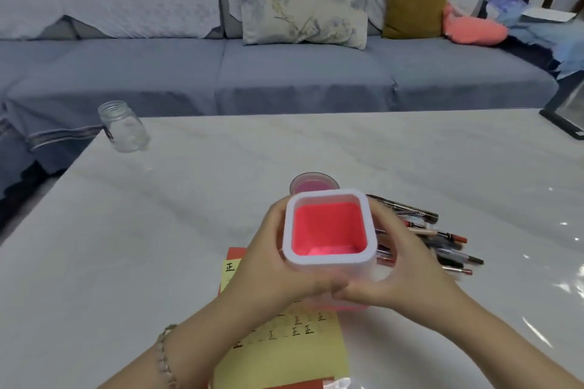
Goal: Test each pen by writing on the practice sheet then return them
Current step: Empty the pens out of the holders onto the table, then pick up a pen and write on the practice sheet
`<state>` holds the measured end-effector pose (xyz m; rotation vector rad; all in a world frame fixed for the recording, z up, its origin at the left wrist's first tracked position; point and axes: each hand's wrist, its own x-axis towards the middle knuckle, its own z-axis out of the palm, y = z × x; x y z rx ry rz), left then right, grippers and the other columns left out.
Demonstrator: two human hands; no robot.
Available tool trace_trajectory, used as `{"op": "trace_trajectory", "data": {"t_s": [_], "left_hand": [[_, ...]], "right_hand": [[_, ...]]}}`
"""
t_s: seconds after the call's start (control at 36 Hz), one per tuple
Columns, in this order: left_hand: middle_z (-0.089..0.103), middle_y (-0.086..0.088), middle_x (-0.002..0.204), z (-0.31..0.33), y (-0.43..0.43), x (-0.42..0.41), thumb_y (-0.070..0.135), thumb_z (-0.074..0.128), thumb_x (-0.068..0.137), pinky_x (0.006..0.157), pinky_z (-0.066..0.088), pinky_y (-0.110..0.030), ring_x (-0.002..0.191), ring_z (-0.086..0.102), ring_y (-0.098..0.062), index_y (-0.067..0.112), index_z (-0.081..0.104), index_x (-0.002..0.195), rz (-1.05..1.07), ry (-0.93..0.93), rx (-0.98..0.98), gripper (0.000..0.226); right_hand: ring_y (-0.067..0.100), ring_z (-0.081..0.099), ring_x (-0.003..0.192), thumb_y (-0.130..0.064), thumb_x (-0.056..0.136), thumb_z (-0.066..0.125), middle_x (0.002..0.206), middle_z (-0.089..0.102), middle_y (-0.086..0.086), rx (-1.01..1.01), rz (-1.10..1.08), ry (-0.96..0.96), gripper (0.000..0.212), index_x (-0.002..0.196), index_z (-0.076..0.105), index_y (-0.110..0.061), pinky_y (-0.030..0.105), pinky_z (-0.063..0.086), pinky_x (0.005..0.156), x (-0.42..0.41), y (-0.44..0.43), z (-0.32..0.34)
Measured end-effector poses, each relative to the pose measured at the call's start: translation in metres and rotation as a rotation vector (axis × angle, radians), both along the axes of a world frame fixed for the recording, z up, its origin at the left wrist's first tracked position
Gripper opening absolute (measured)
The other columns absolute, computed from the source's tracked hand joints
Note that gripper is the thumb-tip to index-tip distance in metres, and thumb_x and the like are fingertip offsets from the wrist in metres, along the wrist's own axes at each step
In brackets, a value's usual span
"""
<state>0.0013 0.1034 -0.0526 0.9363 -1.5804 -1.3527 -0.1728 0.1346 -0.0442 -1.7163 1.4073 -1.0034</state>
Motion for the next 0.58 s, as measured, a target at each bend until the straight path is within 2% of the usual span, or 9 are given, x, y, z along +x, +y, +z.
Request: {"op": "trace_trajectory", "data": {"t_s": [0.06,0.11,0.22,0.31,0.33,0.39,0.44,0.5,0.58], "left_hand": [[0.061,0.027,0.105,-0.003,0.005,0.018,0.014,0.085,0.037,0.065,0.048,-0.009,0.093,0.062,0.005,0.033,0.051,0.113,0.070,-0.004,-0.012,0.085],[0.060,0.028,0.108,-0.011,0.005,0.036,0.023,0.085,0.037,0.067,0.048,-0.010,0.096,0.060,0.005,0.035,0.050,0.115,0.173,-0.044,-0.028,0.086],[0.058,0.026,0.107,-0.031,-0.013,0.062,0.032,0.086,0.039,0.069,0.049,-0.013,0.094,0.057,0.008,0.044,0.048,0.111,0.371,-0.125,-0.036,0.082],[0.046,0.014,0.119,-0.038,-0.038,0.069,0.047,0.083,0.035,0.077,0.046,-0.014,0.095,0.054,0.006,0.052,0.046,0.107,0.400,-0.216,-0.056,0.081],[0.040,0.011,0.122,-0.041,-0.047,0.069,0.047,0.084,0.036,0.079,0.045,-0.014,0.097,0.052,0.004,0.051,0.045,0.109,0.398,-0.249,-0.060,0.083],[0.037,0.006,0.124,-0.047,-0.068,0.068,0.033,0.090,0.047,0.080,0.042,-0.013,0.097,0.048,0.006,0.046,0.044,0.112,0.386,-0.296,-0.057,0.081],[0.042,0.003,0.124,-0.053,-0.088,0.066,0.025,0.090,0.054,0.081,0.046,-0.019,0.097,0.048,0.004,0.041,0.045,0.111,0.372,-0.314,-0.028,0.075],[0.050,-0.001,0.121,-0.060,-0.102,0.066,0.028,0.090,0.053,0.081,0.051,-0.028,0.099,0.054,-0.007,0.034,0.048,0.112,0.342,-0.311,0.010,0.073],[0.058,0.008,0.111,-0.067,-0.111,0.063,0.018,0.085,0.062,0.076,0.052,-0.025,0.098,0.056,-0.008,0.034,0.048,0.114,0.303,-0.243,0.079,0.065]], "right_hand": [[-0.015,0.042,0.114,-0.040,0.047,0.085,0.124,0.043,-0.040,0.036,0.054,0.060,0.095,0.124,0.033,-0.060,-0.002,0.033,0.083,0.011,-0.002,-0.003],[-0.017,0.038,0.114,-0.037,0.055,0.086,0.124,0.039,-0.040,0.065,0.081,0.154,0.095,0.128,0.029,-0.057,-0.003,0.030,0.084,0.017,-0.004,-0.008],[-0.021,0.036,0.108,-0.032,0.070,0.077,0.116,0.043,-0.035,0.108,0.079,0.277,0.062,0.111,0.038,-0.057,-0.003,0.030,0.082,0.016,-0.006,-0.015],[-0.013,0.046,0.106,-0.027,0.075,0.074,0.108,0.055,-0.029,0.156,0.070,0.296,0.047,0.103,0.048,-0.052,0.007,0.038,0.086,0.010,-0.004,-0.022],[-0.012,0.048,0.104,-0.025,0.076,0.073,0.105,0.058,-0.027,0.174,0.063,0.305,0.043,0.101,0.050,-0.051,0.009,0.040,0.086,0.008,-0.003,-0.024],[-0.011,0.051,0.100,-0.024,0.079,0.070,0.102,0.059,-0.025,0.195,0.034,0.364,0.033,0.098,0.052,-0.045,0.008,0.040,0.084,-0.002,0.001,-0.029],[-0.005,0.054,0.096,-0.024,0.081,0.068,0.102,0.059,-0.021,0.206,-0.046,0.452,0.028,0.103,0.057,-0.037,0.012,0.043,0.086,-0.017,0.004,-0.037],[0.002,0.057,0.093,-0.023,0.082,0.066,0.102,0.062,-0.013,0.211,-0.154,0.543,0.025,0.106,0.063,-0.027,0.024,0.047,0.086,-0.031,0.005,-0.046],[0.013,0.057,0.089,-0.026,0.084,0.060,0.098,0.061,-0.006,0.278,-0.282,0.734,0.019,0.101,0.065,-0.022,0.031,0.048,0.075,-0.047,0.006,-0.057]]}}
